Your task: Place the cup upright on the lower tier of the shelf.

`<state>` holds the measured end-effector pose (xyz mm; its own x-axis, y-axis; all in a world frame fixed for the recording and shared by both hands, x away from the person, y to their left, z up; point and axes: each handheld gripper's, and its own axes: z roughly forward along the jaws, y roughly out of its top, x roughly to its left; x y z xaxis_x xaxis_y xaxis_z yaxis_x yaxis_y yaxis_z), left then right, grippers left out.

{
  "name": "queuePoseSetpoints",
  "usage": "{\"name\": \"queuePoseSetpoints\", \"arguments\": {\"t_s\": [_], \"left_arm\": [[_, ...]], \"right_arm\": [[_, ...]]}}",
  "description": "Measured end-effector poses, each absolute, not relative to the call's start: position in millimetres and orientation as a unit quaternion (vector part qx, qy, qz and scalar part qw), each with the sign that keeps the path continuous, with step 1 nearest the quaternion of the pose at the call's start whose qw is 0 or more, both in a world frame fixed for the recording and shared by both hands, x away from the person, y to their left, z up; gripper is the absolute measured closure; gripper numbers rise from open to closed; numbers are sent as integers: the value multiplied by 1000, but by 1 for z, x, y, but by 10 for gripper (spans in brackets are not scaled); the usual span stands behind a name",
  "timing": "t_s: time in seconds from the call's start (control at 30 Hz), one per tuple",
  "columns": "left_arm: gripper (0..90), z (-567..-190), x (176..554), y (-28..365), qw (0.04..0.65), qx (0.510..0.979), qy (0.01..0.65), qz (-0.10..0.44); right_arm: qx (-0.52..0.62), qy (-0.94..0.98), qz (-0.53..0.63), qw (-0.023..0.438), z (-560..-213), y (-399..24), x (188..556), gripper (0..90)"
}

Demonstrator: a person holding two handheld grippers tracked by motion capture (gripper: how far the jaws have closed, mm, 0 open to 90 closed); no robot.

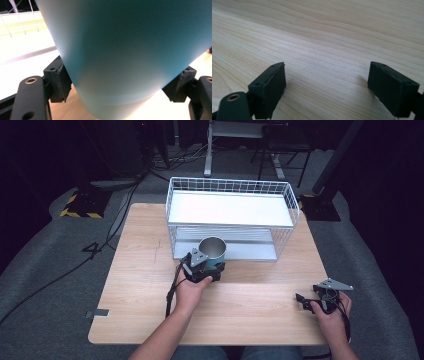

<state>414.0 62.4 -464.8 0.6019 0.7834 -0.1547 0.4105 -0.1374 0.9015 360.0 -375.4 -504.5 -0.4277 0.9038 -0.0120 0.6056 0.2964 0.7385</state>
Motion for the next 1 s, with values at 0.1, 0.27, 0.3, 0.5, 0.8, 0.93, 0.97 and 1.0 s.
{"name": "queuePoseSetpoints", "arguments": {"t_s": [0.1,0.27,0.3,0.5,0.8,0.93,0.97,1.0], "left_arm": [[229,-464,420,57,516,731,407,183],[229,-463,432,49,516,728,411,187],[229,-463,434,48,516,726,415,187],[229,-464,449,38,521,717,424,187],[228,-468,473,28,510,714,436,200],[228,-472,482,27,510,707,444,206],[228,-475,486,25,514,705,443,207],[228,-475,486,25,514,705,443,207]], "right_arm": [[487,775,338,220,-504,-375,360,152],[487,774,338,221,-504,-375,360,152],[487,775,338,220,-504,-375,360,153],[486,775,338,220,-504,-375,360,155],[482,778,340,217,-504,-375,360,155],[482,778,340,217,-504,-375,360,155],[482,778,340,217,-504,-375,360,155],[482,778,340,217,-504,-375,360,155]]}}
